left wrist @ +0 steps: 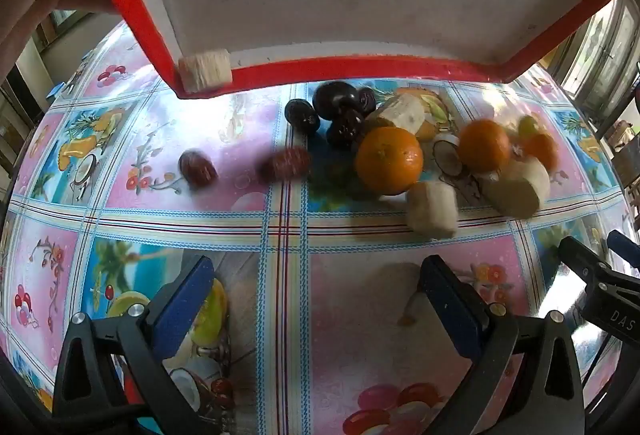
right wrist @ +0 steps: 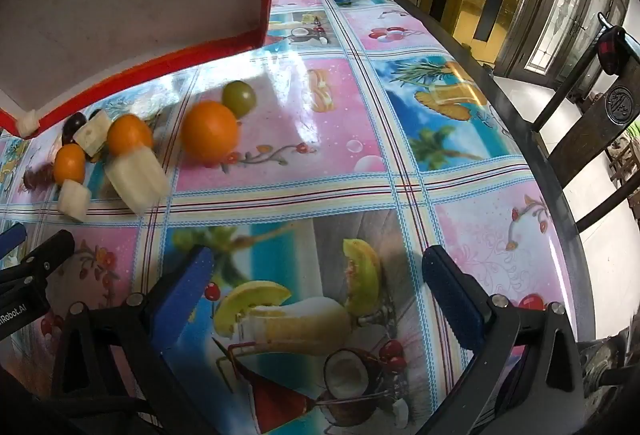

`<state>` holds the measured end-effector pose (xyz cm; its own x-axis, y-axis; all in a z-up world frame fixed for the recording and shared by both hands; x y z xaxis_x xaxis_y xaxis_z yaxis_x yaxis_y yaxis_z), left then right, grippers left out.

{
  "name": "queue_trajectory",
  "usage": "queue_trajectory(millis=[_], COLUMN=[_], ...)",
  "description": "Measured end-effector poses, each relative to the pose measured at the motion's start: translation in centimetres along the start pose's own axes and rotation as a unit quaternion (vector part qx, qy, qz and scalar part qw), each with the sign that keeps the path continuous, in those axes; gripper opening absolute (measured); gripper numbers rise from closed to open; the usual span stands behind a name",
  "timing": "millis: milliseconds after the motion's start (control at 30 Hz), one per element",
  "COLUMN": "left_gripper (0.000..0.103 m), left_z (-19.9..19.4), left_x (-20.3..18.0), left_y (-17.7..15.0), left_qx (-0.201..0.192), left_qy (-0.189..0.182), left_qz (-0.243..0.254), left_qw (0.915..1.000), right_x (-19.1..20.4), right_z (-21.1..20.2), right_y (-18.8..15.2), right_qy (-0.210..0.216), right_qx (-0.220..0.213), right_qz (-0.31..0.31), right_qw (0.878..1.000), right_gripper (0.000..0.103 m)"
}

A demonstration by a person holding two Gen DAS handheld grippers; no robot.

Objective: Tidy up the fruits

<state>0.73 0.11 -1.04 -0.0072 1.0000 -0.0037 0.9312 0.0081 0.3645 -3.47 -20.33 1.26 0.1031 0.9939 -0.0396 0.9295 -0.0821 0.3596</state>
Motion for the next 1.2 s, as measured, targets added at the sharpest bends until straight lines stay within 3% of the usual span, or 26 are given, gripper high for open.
queue_trajectory(millis=[1200], left_gripper=[0.103], left_z=[-0.01], left_x=[0.18], left_y=[-0.14], left_qx=[-0.001], left_qy=[-0.001], left_qz=[0.0], left_qw=[1.0], right_x=[-0.04], right_z=[0.08], right_y=[0.01], right_qy=[0.001], right_qx=[0.0], right_qz=[0.0], right_qw=[1.0], right_gripper=[0.103])
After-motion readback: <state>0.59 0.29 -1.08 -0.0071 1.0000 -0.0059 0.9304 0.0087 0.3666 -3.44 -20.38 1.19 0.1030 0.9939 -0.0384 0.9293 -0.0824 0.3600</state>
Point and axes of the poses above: each gripper's, at about its wrist camera, not at the fingertips, and z roughly the way its jaws point, x to its left, y to its top, the point moved 1 cm from there along z, roughly the way its jaws point, and after that the axes turned 11 degrees about x, right-handed, at the moved point
